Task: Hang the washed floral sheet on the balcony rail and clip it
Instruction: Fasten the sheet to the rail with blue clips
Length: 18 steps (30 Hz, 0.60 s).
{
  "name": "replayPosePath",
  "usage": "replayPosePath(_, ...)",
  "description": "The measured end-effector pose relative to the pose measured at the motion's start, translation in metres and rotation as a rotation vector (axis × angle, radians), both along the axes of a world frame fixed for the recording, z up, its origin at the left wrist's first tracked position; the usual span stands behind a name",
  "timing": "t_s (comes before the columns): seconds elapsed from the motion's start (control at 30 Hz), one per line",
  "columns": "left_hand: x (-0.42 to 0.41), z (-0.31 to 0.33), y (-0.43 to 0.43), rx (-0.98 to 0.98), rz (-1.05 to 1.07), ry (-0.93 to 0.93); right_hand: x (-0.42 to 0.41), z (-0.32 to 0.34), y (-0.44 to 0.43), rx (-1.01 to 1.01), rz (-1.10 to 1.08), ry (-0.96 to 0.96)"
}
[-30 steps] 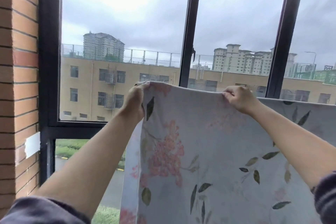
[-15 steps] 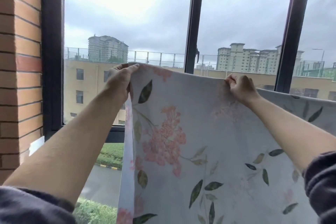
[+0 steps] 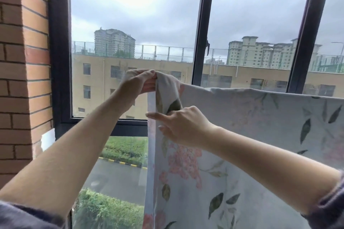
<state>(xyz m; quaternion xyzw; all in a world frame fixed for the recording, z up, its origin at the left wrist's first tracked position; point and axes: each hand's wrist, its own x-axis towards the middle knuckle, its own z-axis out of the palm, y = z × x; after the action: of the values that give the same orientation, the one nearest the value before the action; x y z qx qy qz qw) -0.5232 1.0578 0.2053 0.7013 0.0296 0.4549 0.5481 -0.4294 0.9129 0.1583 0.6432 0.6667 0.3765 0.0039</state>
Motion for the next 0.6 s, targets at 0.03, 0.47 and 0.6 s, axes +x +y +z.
replayPosePath(0.03,-0.001,-0.001,-0.001,0.053,0.037,0.009,-0.003,0.002,0.002,-0.032,-0.077,-0.007)
replayPosePath(0.47,0.000,-0.068,-0.013,0.740,0.366,0.231,0.025,0.004,-0.066,0.173,0.035,1.152)
replayPosePath(0.6,0.023,-0.100,-0.022,0.762,0.247,0.265,0.046,-0.002,-0.084,0.195,-0.152,1.048)
